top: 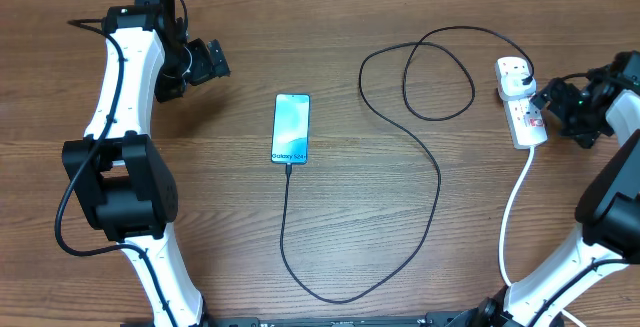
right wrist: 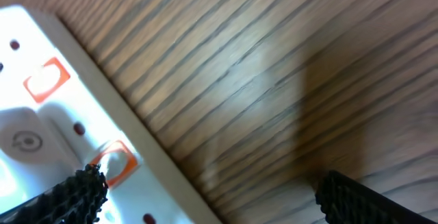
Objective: Plug charger to phone and switch on socket
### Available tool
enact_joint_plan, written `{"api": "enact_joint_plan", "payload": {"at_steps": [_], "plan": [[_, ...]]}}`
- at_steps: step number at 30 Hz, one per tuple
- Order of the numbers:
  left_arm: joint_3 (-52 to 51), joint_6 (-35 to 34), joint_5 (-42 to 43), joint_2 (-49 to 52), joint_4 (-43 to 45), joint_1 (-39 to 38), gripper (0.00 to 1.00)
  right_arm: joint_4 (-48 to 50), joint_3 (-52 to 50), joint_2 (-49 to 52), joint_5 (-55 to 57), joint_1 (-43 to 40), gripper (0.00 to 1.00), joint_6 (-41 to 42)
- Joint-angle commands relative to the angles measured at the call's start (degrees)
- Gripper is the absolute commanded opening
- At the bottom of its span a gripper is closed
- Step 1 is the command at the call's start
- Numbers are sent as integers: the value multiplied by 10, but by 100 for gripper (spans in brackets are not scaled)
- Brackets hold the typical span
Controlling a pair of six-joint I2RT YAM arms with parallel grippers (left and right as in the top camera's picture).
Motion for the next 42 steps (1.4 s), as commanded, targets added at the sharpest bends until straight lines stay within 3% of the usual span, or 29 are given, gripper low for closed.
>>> {"api": "enact_joint_plan", "payload": {"at_steps": [1,30,42], "plan": [[4,0,4,-4,1,0,100,10,20,-30,-13,-6,100,6],[5,0,5,-4,0,0,100,-14,9,-8,31,30,100,-10],[4,0,5,-4,1,0,100,40,-20,-4,-2,30,100,-7]]}}
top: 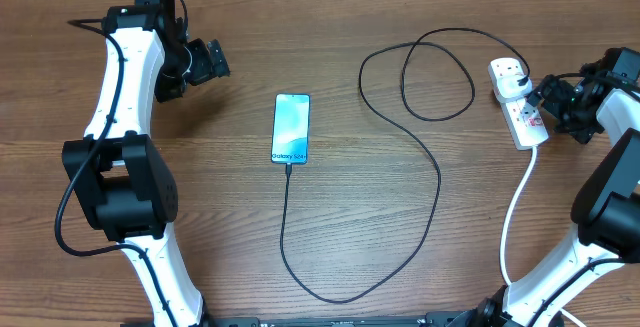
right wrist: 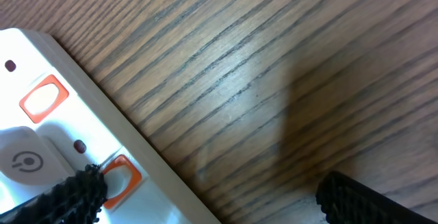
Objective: Plug charger to phone and switch on socket
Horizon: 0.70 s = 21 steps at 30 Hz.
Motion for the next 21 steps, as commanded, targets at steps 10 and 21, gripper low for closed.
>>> {"api": "enact_joint_plan", "payload": {"at_steps": [10,21], "plan": [[4,0,4,-4,0,0,100,-12,-7,0,25,3,100,-4],[4,0,4,-4,0,0,100,5,-15,0,42,3,100,-4]]}}
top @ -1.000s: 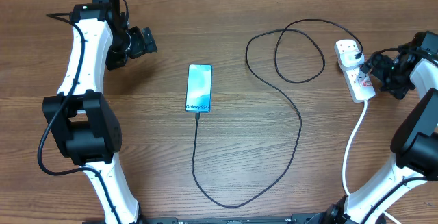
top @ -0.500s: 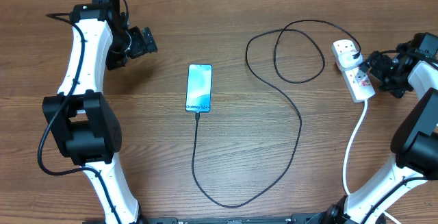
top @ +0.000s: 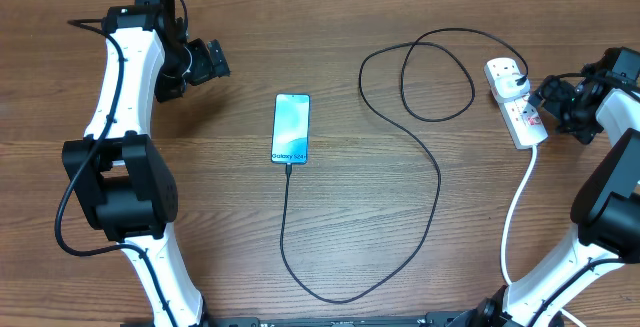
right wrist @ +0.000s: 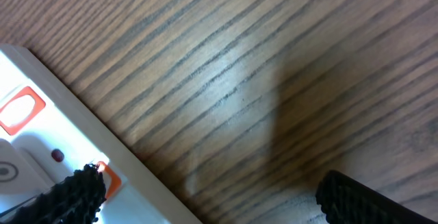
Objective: Plug charger to phone and switch on socket
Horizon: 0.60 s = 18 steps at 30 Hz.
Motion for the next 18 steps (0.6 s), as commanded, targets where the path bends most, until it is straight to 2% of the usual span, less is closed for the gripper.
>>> {"api": "enact_joint_plan", "payload": {"at_steps": [1,18], "plan": [[4,0,4,-4,0,0,100,8,-15,0,0,3,100,-4],[5,0,5,-4,0,0,100,-9,-19,1,21,3,99,-4]]}}
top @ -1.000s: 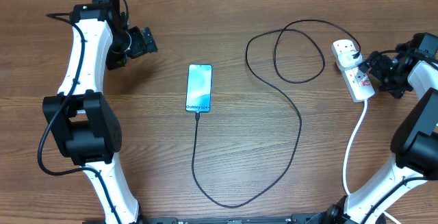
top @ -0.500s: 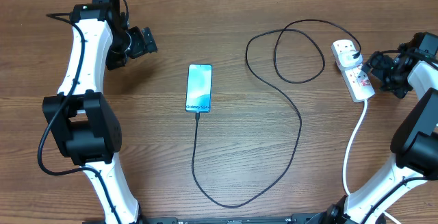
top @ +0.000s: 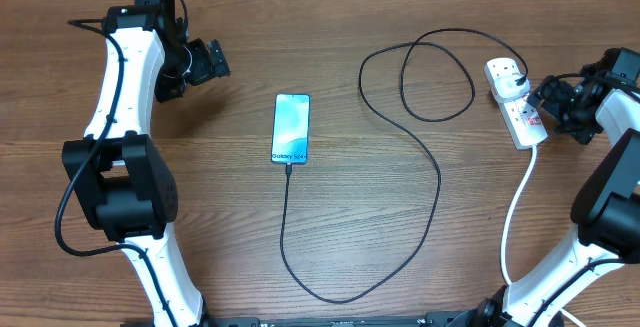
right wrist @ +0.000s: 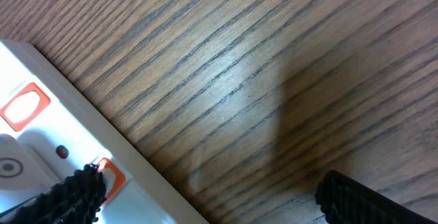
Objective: Plug charger to phone and switch on socket
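The phone [top: 290, 128] lies screen-up mid-table with the black charger cable [top: 437, 182] plugged into its near end. That cable loops right to a white plug [top: 510, 79] in the white socket strip [top: 521, 110]. My right gripper [top: 551, 102] is open right beside the strip; in the right wrist view the strip [right wrist: 68, 142] shows orange switches [right wrist: 24, 106], and one fingertip [right wrist: 75, 191] rests over the strip at a second orange switch [right wrist: 109, 176]. The other fingertip [right wrist: 356, 195] is over bare wood. My left gripper [top: 212, 60] hovers far left, its state unclear.
The strip's white lead [top: 516, 207] runs down toward the table's near edge by the right arm's base. The black cable [top: 330, 287] sweeps a wide loop across the middle and front of the wooden table [top: 380, 217].
The strip has shifted very slightly in the right wrist view; otherwise nothing has visibly changed.
The phone stayed plugged in throughout and the left arm stayed still. My right gripper sat open at the strip's right side, then moved a little up and left along it, and the strip's far end turned slightly left with it.
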### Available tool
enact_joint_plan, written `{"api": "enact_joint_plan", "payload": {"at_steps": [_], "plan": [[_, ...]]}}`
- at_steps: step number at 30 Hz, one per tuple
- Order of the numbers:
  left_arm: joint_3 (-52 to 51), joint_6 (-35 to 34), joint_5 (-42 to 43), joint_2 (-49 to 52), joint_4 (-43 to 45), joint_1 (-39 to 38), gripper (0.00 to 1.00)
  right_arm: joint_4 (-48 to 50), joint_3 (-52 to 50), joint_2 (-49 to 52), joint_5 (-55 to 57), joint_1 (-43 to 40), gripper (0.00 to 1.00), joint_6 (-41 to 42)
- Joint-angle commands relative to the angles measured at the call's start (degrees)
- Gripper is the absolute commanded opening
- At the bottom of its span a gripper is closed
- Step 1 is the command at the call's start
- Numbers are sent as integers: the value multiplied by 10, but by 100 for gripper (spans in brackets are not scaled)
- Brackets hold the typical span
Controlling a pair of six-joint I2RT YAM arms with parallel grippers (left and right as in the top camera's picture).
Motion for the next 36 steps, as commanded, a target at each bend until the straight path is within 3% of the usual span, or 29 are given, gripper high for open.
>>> {"api": "enact_joint_plan", "payload": {"at_steps": [1,19,30,36], "plan": [[4,0,5,-4,0,0,100,-7,-18,1,30,3,99,-5],[4,0,4,-4,0,0,100,34,-47,1,25,3,100,-2],[4,0,4,-4,0,0,100,31,-23,1,-98,-8,100,-1],[4,0,5,-4,0,-1,100,27,-23,1,-102,-7,100,-5]]}}
